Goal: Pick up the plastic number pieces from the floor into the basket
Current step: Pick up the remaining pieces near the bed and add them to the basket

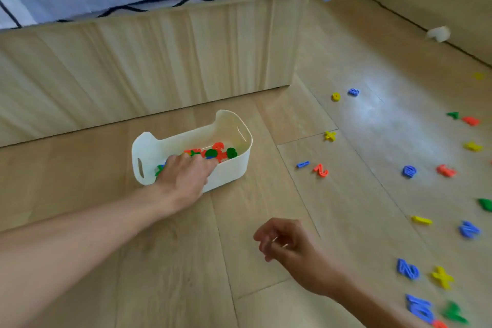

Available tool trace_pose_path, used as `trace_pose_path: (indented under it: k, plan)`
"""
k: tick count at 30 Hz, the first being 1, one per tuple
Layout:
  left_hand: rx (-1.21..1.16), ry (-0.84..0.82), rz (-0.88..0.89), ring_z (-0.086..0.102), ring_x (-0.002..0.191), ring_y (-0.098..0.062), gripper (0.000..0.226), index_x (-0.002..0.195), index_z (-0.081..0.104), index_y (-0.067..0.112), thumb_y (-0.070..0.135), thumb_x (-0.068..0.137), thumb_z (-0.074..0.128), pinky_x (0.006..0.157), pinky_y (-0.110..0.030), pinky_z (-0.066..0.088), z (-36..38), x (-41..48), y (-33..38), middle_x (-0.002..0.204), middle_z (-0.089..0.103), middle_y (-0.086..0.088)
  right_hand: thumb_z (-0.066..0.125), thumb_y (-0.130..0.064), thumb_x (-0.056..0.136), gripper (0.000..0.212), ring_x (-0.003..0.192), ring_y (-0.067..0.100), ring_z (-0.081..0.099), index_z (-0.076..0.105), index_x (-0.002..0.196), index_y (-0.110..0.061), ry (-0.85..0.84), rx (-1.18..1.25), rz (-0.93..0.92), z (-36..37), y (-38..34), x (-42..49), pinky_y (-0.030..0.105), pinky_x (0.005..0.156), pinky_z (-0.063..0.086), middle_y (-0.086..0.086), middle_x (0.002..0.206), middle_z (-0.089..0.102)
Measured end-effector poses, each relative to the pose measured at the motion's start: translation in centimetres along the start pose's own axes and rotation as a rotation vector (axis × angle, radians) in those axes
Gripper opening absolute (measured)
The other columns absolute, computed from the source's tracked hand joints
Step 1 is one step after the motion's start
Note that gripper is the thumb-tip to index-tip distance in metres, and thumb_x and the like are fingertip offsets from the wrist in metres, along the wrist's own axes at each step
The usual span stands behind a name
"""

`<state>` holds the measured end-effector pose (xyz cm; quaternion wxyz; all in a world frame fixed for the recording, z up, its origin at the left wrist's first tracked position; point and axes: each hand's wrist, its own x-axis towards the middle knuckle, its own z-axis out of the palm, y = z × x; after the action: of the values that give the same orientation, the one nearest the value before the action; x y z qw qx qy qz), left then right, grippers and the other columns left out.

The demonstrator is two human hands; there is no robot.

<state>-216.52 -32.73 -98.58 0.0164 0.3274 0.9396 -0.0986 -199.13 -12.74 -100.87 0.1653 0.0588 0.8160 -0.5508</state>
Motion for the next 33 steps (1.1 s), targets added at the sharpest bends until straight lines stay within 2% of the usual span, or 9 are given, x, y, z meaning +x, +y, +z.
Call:
trace_pose_path:
  k: [11, 13, 16, 20, 23, 25, 29, 31, 33]
  plan:
    - [0.078, 0.081, 0.053, 0.052, 0.068, -0.025, 0.010, 0.088, 0.050, 0.022, 0.017, 0.090, 0.058, 0.056, -0.034, 0.029, 1.1, 11.2, 5.3, 0.083, 0.065, -0.001, 0.058, -0.016, 0.088, 0.019, 0.075, 0.012, 0.069, 0.071, 0.089, -0.030, 0.128, 0.077, -0.005, -6.8, 4.2, 0.3, 0.032, 0.073, 0.056, -0.003, 0.084, 0.070]
    - [0.102, 0.028, 0.046, 0.047, 0.065, -0.024, 0.010, 0.088, 0.050, 0.021, 0.024, 0.090, 0.060, 0.055, -0.033, 0.028, 0.6, 11.7, 5.4, 0.079, 0.062, 0.000, 0.057, -0.019, 0.089, 0.017, 0.076, 0.009, 0.069, 0.070, 0.091, -0.031, 0.116, 0.064, -0.001, -7.6, 4.2, 0.5, 0.028, 0.072, 0.055, -0.006, 0.084, 0.069]
    - [0.131, -0.038, 0.059, 0.051, 0.068, -0.023, 0.031, 0.084, 0.044, 0.022, 0.047, 0.086, 0.062, 0.055, -0.031, 0.030, -1.9, 11.8, 5.8, 0.074, 0.056, 0.002, 0.057, -0.021, 0.091, 0.016, 0.078, 0.010, 0.069, 0.069, 0.094, -0.031, 0.102, 0.059, 0.021, -9.2, 3.4, 0.3, 0.034, 0.075, 0.057, -0.006, 0.083, 0.069]
    - [0.211, 0.055, 0.307, 0.054, 0.093, -0.023, 0.032, 0.103, 0.054, 0.018, 0.045, 0.087, 0.053, 0.057, -0.033, 0.037, -6.6, 12.6, 7.7, 0.100, 0.059, 0.000, 0.055, -0.017, 0.091, 0.018, 0.076, 0.012, 0.068, 0.067, 0.096, -0.029, 0.171, 0.021, 0.045, -12.2, 2.3, 0.5, 0.045, 0.077, 0.057, -0.003, 0.080, 0.068]
    - [0.085, 0.037, 0.587, 0.051, 0.089, -0.020, 0.024, 0.097, 0.056, 0.017, 0.038, 0.084, 0.051, 0.066, -0.032, 0.045, -8.8, 12.8, 9.7, 0.094, 0.057, 0.000, 0.053, -0.014, 0.093, 0.020, 0.077, 0.018, 0.066, 0.066, 0.102, -0.025, 0.241, 0.021, 0.062, -13.9, 1.9, 1.9, 0.046, 0.076, 0.057, 0.000, 0.082, 0.066]
    - [-0.007, -0.063, 0.663, 0.048, 0.085, -0.018, 0.024, 0.097, 0.054, 0.018, 0.037, 0.084, 0.051, 0.067, -0.033, 0.047, -8.6, 12.8, 11.1, 0.094, 0.053, 0.001, 0.053, -0.009, 0.093, 0.020, 0.075, 0.024, 0.064, 0.066, 0.104, -0.019, 0.295, 0.045, 0.059, -14.8, 2.0, 3.4, 0.046, 0.073, 0.056, 0.005, 0.084, 0.066]
    - [-0.100, -0.274, 0.532, 0.048, 0.097, -0.024, 0.036, 0.120, 0.044, 0.016, 0.034, 0.090, 0.049, 0.077, -0.037, 0.046, -5.0, 13.9, 14.3, 0.110, 0.046, -0.006, 0.055, -0.006, 0.091, 0.020, 0.072, 0.019, 0.063, 0.066, 0.103, -0.017, 0.398, 0.040, 0.074, -16.6, 3.4, 5.6, 0.034, 0.068, 0.054, 0.002, 0.081, 0.066]
    - [-0.113, -0.340, 0.416, 0.044, 0.107, -0.028, 0.045, 0.133, 0.034, 0.017, 0.026, 0.091, 0.050, 0.085, -0.042, 0.045, -2.5, 15.3, 16.1, 0.125, 0.039, -0.009, 0.054, -0.009, 0.093, 0.020, 0.075, 0.018, 0.063, 0.063, 0.107, -0.019, 0.397, 0.021, 0.123, -17.9, 4.5, 5.2, 0.038, 0.073, 0.056, -0.002, 0.085, 0.064]
    - [-0.107, -0.338, 0.337, 0.039, 0.114, -0.030, 0.055, 0.139, 0.027, 0.020, 0.017, 0.091, 0.052, 0.078, -0.041, 0.044, -0.5, 16.6, 17.3, 0.134, 0.032, -0.010, 0.055, -0.008, 0.093, 0.021, 0.078, 0.021, 0.063, 0.062, 0.109, -0.019, 0.383, -0.049, 0.163, -19.6, 5.3, 3.4, 0.045, 0.077, 0.055, -0.004, 0.088, 0.062]
